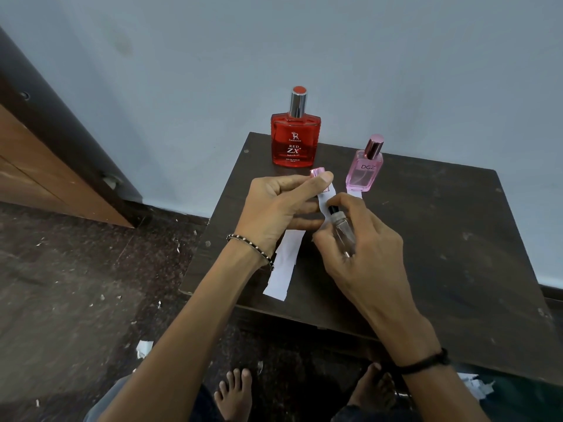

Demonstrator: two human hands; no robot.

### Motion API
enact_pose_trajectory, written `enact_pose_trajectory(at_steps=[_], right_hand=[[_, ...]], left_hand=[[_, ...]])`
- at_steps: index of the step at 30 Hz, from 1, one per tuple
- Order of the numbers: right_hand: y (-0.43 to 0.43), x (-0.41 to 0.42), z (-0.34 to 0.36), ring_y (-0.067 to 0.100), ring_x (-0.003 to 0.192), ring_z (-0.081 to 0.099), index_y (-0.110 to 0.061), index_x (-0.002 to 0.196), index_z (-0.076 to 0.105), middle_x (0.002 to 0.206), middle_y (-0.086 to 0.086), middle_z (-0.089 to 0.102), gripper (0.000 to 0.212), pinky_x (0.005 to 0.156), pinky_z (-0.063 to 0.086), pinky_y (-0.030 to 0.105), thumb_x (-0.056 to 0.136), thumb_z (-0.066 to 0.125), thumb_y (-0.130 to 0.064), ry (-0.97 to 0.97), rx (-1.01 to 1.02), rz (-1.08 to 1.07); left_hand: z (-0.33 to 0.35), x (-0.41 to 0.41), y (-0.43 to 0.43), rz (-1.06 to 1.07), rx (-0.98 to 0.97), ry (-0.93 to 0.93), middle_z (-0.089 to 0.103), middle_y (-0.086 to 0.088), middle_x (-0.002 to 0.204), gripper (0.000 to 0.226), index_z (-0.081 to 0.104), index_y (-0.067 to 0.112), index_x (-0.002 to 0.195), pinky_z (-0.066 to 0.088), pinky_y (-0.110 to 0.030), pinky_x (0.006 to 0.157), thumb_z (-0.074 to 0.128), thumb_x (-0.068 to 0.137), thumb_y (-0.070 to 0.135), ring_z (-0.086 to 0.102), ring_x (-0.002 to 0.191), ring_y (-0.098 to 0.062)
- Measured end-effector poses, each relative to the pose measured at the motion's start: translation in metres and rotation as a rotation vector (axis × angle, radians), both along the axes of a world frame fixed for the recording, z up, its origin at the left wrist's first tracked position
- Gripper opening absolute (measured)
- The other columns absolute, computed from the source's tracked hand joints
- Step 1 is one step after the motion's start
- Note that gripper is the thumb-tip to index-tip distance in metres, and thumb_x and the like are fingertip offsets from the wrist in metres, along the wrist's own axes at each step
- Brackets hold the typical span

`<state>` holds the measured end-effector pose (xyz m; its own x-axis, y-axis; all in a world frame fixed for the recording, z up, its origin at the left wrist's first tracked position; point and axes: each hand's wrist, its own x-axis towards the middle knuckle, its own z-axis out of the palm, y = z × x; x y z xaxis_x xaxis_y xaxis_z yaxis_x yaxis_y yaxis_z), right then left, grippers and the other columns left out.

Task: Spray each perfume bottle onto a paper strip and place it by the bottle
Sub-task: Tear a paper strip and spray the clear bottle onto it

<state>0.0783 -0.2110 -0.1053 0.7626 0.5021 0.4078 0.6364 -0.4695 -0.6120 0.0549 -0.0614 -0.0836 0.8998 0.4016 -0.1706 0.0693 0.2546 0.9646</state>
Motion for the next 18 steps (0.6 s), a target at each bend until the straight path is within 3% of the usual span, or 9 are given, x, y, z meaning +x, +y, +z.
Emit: enact_pose_trajectory(at_steps=[4, 7, 10, 15, 18], right_hand=[[0.002, -0.001, 0.0, 0.007, 0.071, 0.056, -0.007, 0.121, 0.063, 0.095, 0.006, 0.07, 0.035, 0.067, 0.04, -0.001, 0.09, 0.068, -0.023, 0.012, 0.031, -0.018], [0.001, -0.002, 0.004, -0.005, 0.07, 0.055, -0.011, 0.118, 0.063, 0.089, -0.006, 0.064, 0.035, 0.07, 0.039, -0.003, 0.091, 0.056, -0.034, 0.028, 0.098, -0.047], [-0.006, 0.001, 0.006, -0.013, 0.075, 0.054, -0.016, 0.12, 0.062, 0.09, -0.01, 0.059, 0.034, 0.071, 0.041, -0.001, 0.09, 0.057, -0.031, 0.027, 0.155, -0.086], [-0.014, 0.008, 0.01, 0.003, 0.088, 0.065, -0.015, 0.127, 0.062, 0.107, -0.001, 0.069, 0.039, 0.078, 0.05, 0.005, 0.092, 0.058, -0.029, 0.058, 0.202, -0.097], [-0.014, 0.006, 0.011, -0.002, 0.086, 0.062, -0.014, 0.128, 0.061, 0.106, -0.005, 0.065, 0.044, 0.079, 0.049, 0.003, 0.09, 0.054, -0.035, 0.034, 0.185, -0.056]], left_hand=[[0.001, -0.001, 0.0, -0.008, -0.018, -0.002, 0.082, -0.008, 0.086, 0.016, 0.081, 0.01, 0.092, 0.062, -0.03, 0.057, 0.078, 0.087, 0.025, 0.08, 0.076, -0.025], [0.001, 0.0, 0.0, 0.006, -0.018, -0.012, 0.082, -0.008, 0.087, 0.017, 0.081, 0.009, 0.095, 0.063, -0.031, 0.058, 0.078, 0.088, 0.024, 0.08, 0.077, -0.024], [0.001, 0.0, 0.002, 0.03, -0.011, -0.014, 0.083, -0.003, 0.086, 0.01, 0.082, 0.015, 0.091, 0.062, -0.029, 0.057, 0.077, 0.088, 0.024, 0.08, 0.079, -0.02], [0.001, 0.001, 0.002, 0.026, -0.01, -0.022, 0.082, 0.003, 0.081, 0.006, 0.081, 0.024, 0.083, 0.061, -0.024, 0.056, 0.077, 0.088, 0.024, 0.08, 0.077, -0.016], [0.001, 0.001, 0.0, 0.018, 0.007, -0.026, 0.082, 0.005, 0.08, 0.007, 0.081, 0.025, 0.083, 0.061, -0.024, 0.055, 0.076, 0.089, 0.025, 0.08, 0.074, -0.015]])
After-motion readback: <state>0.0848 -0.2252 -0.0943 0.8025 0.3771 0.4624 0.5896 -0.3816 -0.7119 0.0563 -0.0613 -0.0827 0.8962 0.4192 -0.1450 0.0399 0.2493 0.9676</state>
